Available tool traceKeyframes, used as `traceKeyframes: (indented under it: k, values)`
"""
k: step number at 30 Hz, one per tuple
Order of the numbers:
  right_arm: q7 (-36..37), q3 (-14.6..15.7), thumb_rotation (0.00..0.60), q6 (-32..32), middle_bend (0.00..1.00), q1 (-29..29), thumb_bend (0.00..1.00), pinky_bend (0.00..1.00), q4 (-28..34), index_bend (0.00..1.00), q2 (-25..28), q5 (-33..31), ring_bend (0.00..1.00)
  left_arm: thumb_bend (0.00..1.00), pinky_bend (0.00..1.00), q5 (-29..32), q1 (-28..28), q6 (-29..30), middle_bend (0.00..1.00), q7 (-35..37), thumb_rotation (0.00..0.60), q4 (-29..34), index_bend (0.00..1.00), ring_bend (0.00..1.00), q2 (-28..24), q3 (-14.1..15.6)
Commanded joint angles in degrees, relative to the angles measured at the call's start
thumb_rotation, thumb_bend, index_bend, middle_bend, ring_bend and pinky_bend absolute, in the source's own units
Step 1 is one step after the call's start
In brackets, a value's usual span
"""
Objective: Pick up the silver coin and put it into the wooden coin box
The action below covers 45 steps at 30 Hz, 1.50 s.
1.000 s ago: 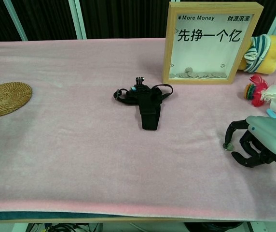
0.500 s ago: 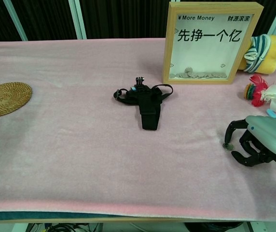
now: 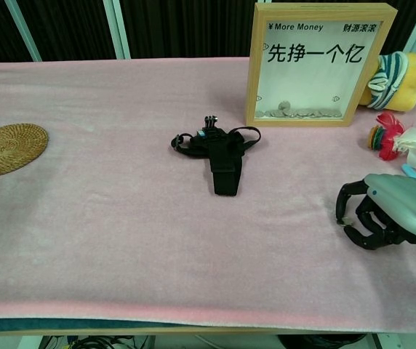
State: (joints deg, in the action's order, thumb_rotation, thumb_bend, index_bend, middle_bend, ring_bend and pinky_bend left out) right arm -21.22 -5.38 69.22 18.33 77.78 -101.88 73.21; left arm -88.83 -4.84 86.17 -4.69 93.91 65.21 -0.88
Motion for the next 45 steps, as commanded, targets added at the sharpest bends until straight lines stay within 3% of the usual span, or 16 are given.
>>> traceKeyframes:
  k: [1,6,22,30,35,39,42,45]
  values:
    - [0.16,-0.27,0.6,0.03,0.86,0.21,0.35,1.0,-0.29,0.54,-0.35,0.06,0.91,0.33,0.05,0.04,0.0,-0.03,0.0,0.01,0.6,0.02,0.05,0.0,-0.01,0.0]
    - [1.43,-0.6,0.6,0.78,0.87,0.17,0.36,1.0,-0.14,0.59,-0.39,0.63,0.92,0.33,0.05,0.13,0.0,-0.08,0.0,0.08,0.6,0.02,0.05,0.0,-0.06,-0.02]
    - [0.87,-0.34,0.6,0.99,0.87,0.02,0.39,1.0,1.11,0.59,0.75,0.63,0.92,0.33,0.07,0.29,0.03,-0.29,0.0,-0.42,0.6,0.38,0.05,0.0,-0.08,0.09]
    - [2.07,-1.73,0.6,1.16,0.87,0.47,0.46,1.0,4.23,0.71,2.2,0.54,0.92,0.33,0.08,0.41,0.0,-0.39,0.0,-0.3,0.6,0.64,0.05,0.0,-0.2,0.05]
    - [-0.06,-4.83,0.6,0.94,0.87,1.88,0.47,1.0,11.24,0.71,6.97,-0.46,0.92,0.33,0.08,0.55,-0.01,-0.42,0.0,0.17,0.6,0.86,0.05,0.0,-0.35,-0.03]
    - [-3.83,-8.99,0.6,0.56,0.87,3.74,0.46,1.0,18.61,0.71,12.54,-2.49,0.92,0.33,0.08,0.7,-0.07,-0.62,0.0,0.54,0.6,1.07,0.05,0.0,-0.49,-0.07]
    - [-7.49,-12.9,0.6,-0.6,0.87,5.81,0.46,1.0,23.72,0.71,17.14,-5.5,0.92,0.33,0.08,0.85,-0.16,-0.85,0.0,0.8,0.6,1.27,0.05,0.0,-0.56,-0.1]
    - [-12.5,-19.88,0.6,-3.5,0.87,10.04,0.46,1.0,28.16,0.72,23.19,-12.19,0.92,0.33,0.08,1.02,-0.23,-1.07,0.0,1.18,0.6,1.5,0.05,0.0,-0.69,-0.13]
